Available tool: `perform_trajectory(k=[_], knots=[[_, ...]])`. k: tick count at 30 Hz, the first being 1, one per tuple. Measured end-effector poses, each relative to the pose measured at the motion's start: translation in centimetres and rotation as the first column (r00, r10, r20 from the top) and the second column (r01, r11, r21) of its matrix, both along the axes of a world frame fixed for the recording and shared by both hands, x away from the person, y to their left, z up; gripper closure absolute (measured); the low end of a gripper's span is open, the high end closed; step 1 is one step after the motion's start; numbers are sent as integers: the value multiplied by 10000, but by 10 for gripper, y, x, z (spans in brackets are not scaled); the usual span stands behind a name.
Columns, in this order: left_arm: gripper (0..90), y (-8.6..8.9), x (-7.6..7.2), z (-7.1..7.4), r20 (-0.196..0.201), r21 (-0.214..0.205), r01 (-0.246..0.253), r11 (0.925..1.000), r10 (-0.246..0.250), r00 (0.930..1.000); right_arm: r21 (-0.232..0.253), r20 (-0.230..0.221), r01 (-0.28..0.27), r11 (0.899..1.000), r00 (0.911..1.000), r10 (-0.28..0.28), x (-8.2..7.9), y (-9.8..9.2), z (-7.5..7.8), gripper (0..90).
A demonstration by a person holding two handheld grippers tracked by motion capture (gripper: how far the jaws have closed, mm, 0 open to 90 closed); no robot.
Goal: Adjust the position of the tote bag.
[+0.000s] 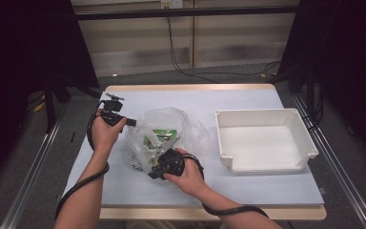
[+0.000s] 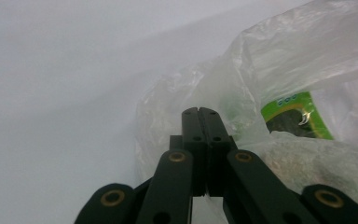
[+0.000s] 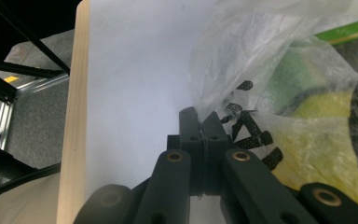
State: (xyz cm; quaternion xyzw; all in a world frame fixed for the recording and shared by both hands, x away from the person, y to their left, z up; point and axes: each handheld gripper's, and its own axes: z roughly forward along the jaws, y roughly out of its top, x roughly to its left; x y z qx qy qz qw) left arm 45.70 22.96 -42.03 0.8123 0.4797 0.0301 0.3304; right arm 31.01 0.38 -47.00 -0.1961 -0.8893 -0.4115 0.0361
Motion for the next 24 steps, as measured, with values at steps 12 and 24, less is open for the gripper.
perform_trajectory(k=[12, 24], knots=[[758, 7, -15, 18, 227, 172, 518, 9985, -522, 9984, -395, 110, 370, 9985, 9993, -366, 5, -11, -6, 900], [328, -18, -15, 41, 689, 417, 946, 9946, -973, 9929, -573, 258, 116, 9983, 9996, -101, 3, -5, -7, 900]])
